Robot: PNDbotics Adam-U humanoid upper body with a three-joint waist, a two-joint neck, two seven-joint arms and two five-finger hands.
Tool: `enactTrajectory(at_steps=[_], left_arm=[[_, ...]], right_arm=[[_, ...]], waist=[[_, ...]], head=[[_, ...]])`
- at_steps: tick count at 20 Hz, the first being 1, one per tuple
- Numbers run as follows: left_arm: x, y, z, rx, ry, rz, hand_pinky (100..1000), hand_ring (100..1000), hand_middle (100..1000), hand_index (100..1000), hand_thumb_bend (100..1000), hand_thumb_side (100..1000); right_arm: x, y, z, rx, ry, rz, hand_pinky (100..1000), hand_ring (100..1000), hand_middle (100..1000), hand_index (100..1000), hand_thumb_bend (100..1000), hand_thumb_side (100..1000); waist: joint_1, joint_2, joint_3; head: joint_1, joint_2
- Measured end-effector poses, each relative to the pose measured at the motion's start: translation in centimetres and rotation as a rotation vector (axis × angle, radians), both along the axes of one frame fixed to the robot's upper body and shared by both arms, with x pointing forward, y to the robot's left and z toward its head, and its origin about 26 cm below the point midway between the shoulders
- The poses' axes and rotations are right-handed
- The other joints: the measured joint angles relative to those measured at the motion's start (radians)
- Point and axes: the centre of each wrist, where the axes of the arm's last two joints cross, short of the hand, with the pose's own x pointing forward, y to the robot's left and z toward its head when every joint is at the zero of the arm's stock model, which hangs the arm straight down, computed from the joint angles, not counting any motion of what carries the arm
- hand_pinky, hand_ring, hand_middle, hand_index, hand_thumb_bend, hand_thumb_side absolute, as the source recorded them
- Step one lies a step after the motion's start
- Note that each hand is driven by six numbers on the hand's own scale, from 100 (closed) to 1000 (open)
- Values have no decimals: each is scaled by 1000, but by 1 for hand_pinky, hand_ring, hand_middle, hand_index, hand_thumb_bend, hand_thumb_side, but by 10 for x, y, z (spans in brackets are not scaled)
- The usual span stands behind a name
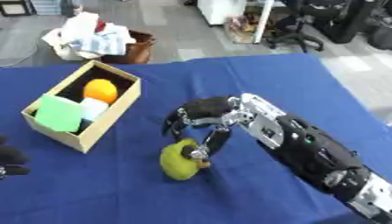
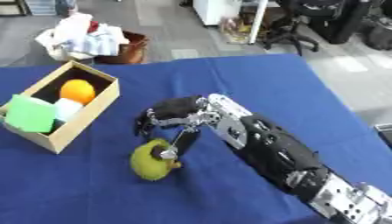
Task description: Pick up objects on the table and place them in the box.
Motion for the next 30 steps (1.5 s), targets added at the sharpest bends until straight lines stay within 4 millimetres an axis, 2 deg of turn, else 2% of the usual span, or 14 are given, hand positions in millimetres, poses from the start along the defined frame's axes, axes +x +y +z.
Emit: enactTrajectory(at_steps=[4,11,18,25,30], left_arm=[[0,0,0,0,0,0,616,650,603,805,100,858],[-1,0,-1,0,3,2,616,650,603,804,100,858],[-1,0,-1,-1,4,3,615,650,603,804,100,857],[-1,0,-1,-1,3,3,615,651,603,804,100,860],[0,-1,0,1,2,-5,614,650,603,804,100,860]], right_arm=[[1,-1,4,47,5,9,806,785,734,395,100,228],[5,-1,24,116,-18,22,809,789,734,393,100,227],[14,-3,67,178,-118,33,817,802,743,400,100,229],[35,-3,112,263,-219,11,817,797,743,404,100,235],[57,8,125,315,-239,-33,816,788,737,407,100,206]], waist=[[0,0,0],[0,0,-1],[0,0,-2],[0,0,14],[0,0,41]], head=[[0,0],[0,0],[-1,0],[-10,2],[-25,1]])
